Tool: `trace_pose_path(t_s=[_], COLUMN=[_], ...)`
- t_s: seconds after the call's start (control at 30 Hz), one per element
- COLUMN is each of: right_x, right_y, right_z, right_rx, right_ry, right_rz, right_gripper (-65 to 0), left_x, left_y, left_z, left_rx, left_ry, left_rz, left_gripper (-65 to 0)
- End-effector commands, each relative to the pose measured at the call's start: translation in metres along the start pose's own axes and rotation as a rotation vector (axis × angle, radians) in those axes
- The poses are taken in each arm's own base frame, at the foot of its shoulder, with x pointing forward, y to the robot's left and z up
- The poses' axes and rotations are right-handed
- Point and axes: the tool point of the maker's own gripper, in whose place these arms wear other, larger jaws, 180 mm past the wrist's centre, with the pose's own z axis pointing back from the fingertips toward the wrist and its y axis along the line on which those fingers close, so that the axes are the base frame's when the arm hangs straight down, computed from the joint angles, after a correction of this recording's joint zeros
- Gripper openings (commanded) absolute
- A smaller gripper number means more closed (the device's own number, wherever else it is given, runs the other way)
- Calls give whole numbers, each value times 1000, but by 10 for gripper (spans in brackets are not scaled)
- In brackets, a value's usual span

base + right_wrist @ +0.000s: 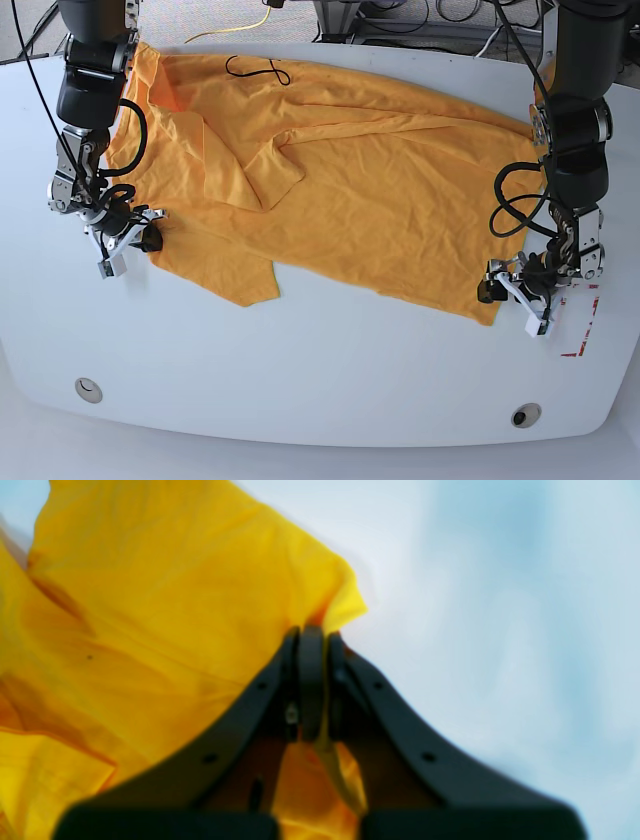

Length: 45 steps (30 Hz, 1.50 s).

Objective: Layout the t-shirt on the table in an organized manner, then fold the t-shirt properly
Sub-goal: 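Hold both hem corners with both grippers, keeping the shirt taut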

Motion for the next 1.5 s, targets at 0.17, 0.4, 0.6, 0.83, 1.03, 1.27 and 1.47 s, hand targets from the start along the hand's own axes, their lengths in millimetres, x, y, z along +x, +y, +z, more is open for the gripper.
trace_pose_path(t_s=[0.17, 0.4, 0.6, 0.83, 1.03, 1.27, 1.47], right_x=[4, 3, 3, 3, 3, 3, 2], right_y=[-3, -2, -2, -2, -2, -1, -1], right_z=[2, 1, 1, 1, 1, 0, 0], right_rx=[-13, -11, -11, -11, -10, -8, -8], right_ry=[15, 14, 14, 14, 14, 14, 15], right_rz=[19, 17, 17, 17, 17, 16, 15], right_gripper=[-648, -648, -648, -648, -648, -648, -648], left_x=[27, 24, 25, 27, 29, 30, 30], left_y=[-24, -33, -33, -33, -32, -32, -33], left_z=[-7, -11, -10, -10, -10, -10, -10], left_rx=[-48, -64, -63, -63, -62, -62, -64], left_ry=[-57, -49, -52, -59, -62, -64, -67], left_rz=[-36, -45, -44, -43, -43, -43, -44], left_gripper=[-185, -185, -186, -308, -501, -596, -650])
